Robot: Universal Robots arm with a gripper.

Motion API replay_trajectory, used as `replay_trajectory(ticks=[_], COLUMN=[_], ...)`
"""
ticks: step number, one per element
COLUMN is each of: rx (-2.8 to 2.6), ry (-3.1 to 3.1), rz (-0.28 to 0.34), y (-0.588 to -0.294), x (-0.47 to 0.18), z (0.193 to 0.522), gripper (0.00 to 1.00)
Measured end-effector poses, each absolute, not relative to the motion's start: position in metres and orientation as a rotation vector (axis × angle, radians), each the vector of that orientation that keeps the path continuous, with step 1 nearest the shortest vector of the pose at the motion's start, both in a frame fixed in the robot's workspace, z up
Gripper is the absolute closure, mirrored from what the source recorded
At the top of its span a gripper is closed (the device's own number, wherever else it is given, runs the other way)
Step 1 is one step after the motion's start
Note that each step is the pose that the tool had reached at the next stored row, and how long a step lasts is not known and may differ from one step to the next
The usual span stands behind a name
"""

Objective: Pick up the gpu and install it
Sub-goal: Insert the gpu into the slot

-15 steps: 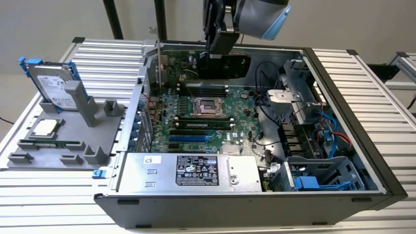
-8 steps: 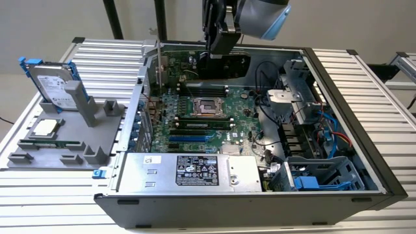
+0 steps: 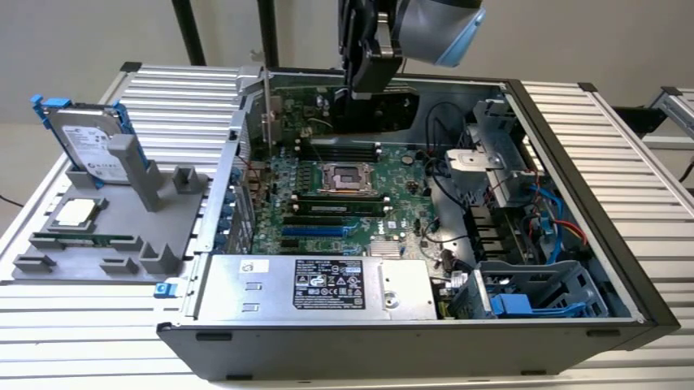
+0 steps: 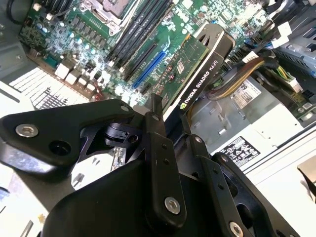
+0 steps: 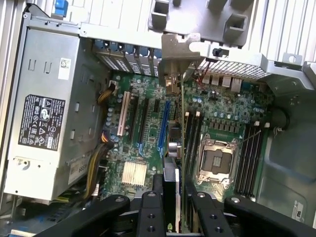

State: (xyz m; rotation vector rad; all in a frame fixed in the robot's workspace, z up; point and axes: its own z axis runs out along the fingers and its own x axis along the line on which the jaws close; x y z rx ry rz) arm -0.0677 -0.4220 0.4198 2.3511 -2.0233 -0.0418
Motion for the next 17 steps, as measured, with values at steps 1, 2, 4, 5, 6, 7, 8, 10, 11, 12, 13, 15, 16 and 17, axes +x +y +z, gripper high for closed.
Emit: replay_trajectory(ticks=[1,2,4,5,6,7,8,10,11,12,13,15,16,17], rx=[2.351,2.352,2.352,2.352,2.352,2.353,2.353,2.353,2.353,2.353,2.353,2.353,2.353,2.354], ry=[-2.024,-2.024,-2.024,-2.024,-2.025,-2.025,-2.025,-2.025,-2.025,-2.025,-2.025,-2.025,-2.025,-2.026], rz=[-0.041,-0.04,-0.039,-0.039,-0.039,-0.038,-0.038,-0.037,-0.037,-0.037,-0.037,-0.037,-0.037,-0.037], y=[-0.422,-0.4219,-0.4219,-0.4219,-0.4219,-0.4219,-0.4219,-0.4219,-0.4219,-0.4219,-0.4218,-0.4218,-0.4218,-0.4218], x=[-0.0677,-0.0677,-0.0677,-0.0677,-0.0677,-0.0677,-0.0677,-0.0677,-0.0677,-0.0677,-0.0677,-0.0677,-0.0677,-0.0677], z=[0.4196,0.4193,0.4187,0.4185,0.4182,0.4179,0.4177,0.4173,0.4171,0.417,0.4168,0.4167,0.4165,0.4161], gripper=[1.0,1.0,1.0,1.0,1.0,1.0,1.0,1.0,1.0,1.0,1.0,1.0,1.0,1.0])
